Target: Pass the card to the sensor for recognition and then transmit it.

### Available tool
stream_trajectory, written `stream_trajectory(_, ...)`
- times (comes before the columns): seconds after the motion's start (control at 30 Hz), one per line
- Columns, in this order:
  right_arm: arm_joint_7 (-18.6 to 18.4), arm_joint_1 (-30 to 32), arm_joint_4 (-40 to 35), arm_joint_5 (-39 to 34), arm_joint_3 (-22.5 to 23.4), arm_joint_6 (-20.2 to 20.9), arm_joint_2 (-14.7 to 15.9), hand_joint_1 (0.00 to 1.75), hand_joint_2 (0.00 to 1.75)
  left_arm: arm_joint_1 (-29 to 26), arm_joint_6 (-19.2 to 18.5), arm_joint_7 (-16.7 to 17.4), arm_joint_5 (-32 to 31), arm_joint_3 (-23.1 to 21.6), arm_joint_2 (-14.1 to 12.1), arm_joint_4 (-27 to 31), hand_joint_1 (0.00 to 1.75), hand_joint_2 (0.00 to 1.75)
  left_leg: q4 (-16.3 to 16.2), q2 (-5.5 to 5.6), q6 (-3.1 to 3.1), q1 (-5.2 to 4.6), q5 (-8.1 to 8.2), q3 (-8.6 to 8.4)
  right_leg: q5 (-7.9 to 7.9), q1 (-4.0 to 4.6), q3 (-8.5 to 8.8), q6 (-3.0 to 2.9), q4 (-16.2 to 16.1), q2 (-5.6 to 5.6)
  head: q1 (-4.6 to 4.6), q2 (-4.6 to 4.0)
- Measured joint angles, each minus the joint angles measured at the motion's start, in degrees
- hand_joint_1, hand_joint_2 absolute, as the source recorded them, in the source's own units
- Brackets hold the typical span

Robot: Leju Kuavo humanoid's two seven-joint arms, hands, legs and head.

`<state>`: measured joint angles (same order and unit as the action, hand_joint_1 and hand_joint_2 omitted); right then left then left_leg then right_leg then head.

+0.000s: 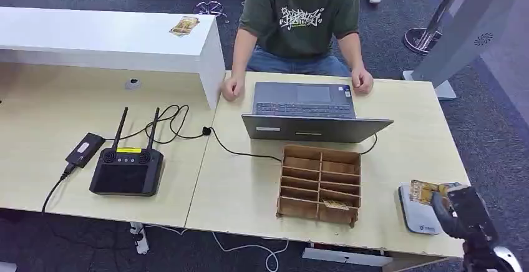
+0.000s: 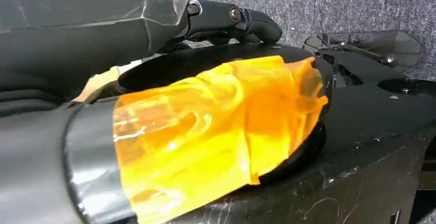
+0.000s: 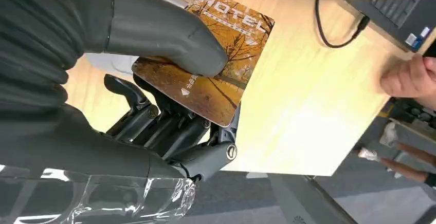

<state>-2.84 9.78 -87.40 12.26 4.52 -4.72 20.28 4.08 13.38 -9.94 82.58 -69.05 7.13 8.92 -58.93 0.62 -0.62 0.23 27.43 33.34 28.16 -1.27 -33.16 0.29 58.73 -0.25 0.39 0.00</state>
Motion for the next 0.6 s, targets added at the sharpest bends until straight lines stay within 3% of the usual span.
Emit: stream_trajectory(0.6, -0.2, -5.4, 8.8, -0.9, -0.6, 1.6, 0.8, 1.75, 1.75, -0.1, 0.0, 0.7, -0.8, 0.0, -0.5, 0.2, 0.00, 0.00, 0.0, 0.00, 0.00, 0.00, 0.00, -0.01, 0.00, 0.00, 0.00, 0.00, 0.0, 0.00, 0.00, 0.00)
